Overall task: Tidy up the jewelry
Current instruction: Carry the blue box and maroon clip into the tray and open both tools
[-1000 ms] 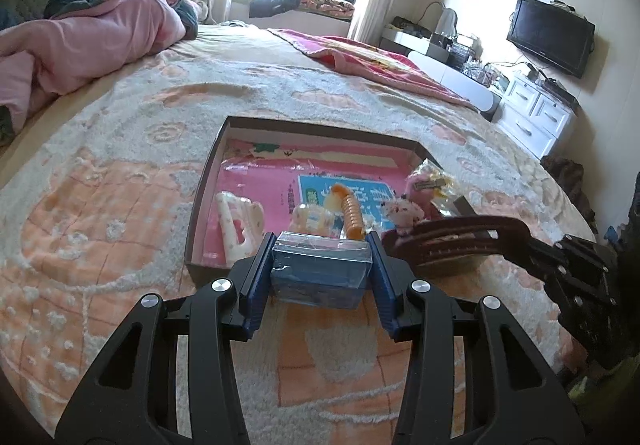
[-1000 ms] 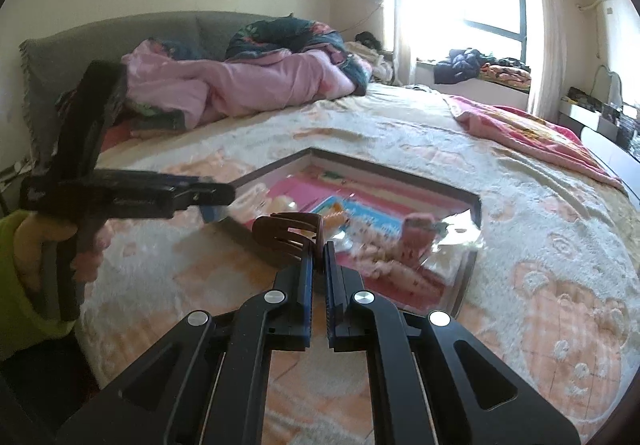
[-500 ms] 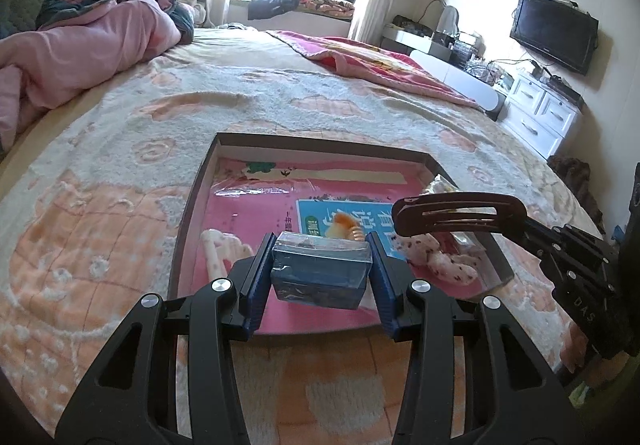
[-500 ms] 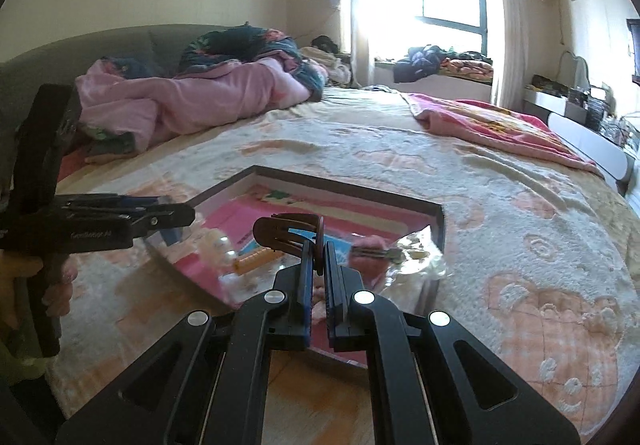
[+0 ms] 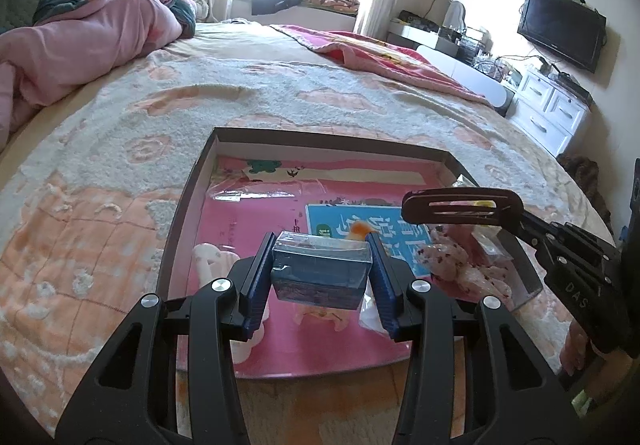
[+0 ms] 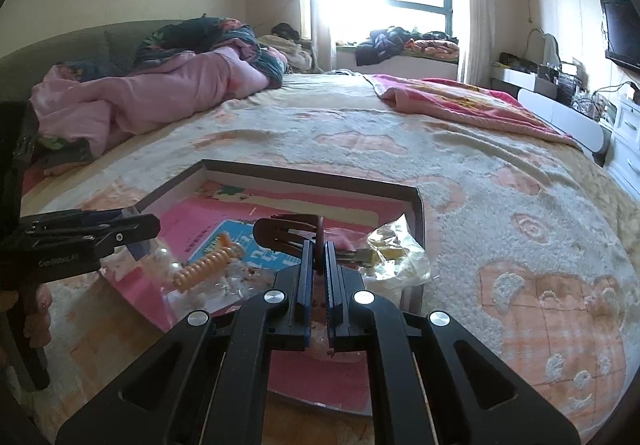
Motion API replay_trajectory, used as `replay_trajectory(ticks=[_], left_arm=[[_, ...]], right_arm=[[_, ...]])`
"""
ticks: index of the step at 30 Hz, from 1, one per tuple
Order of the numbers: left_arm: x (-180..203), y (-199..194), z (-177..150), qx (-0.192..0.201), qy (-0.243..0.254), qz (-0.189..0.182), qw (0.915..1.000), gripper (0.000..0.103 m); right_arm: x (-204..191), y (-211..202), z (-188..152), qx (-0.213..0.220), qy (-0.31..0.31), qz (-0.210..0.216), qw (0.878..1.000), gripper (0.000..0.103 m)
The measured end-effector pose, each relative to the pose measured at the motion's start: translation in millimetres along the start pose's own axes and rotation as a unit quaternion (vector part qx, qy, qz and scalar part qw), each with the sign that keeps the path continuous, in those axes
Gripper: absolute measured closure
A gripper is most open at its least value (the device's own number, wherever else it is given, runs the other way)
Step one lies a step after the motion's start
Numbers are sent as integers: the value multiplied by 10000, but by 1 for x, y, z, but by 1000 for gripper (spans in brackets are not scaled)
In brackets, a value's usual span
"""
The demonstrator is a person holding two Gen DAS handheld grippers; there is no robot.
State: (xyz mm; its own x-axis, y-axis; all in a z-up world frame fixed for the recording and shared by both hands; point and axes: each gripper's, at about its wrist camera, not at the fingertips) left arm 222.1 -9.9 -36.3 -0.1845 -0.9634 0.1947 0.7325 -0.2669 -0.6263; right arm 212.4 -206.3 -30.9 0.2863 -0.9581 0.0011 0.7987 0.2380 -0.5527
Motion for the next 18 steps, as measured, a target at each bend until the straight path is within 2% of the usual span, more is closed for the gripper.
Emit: replay_trajectory(ticks=[13,18], left_arm=[[0,7,2,41,9,60,10000,67],[2,8,2,11,26,50,10000,54]], right_arm=[[-5,2,-12,-366,98,301,9988,97],[-6,-3,-21,-479,235,444,9976,96]])
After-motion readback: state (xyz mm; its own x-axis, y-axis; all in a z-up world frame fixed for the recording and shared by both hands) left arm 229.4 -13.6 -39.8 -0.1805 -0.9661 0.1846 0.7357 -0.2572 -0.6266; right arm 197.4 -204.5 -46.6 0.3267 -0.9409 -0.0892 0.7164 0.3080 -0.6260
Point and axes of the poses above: each gripper's, at about its wrist camera, not at the fingertips, and y roughly the way its jaws point, x to its right, z to its top, and after that the axes turned 1 degree about -x, right-handed
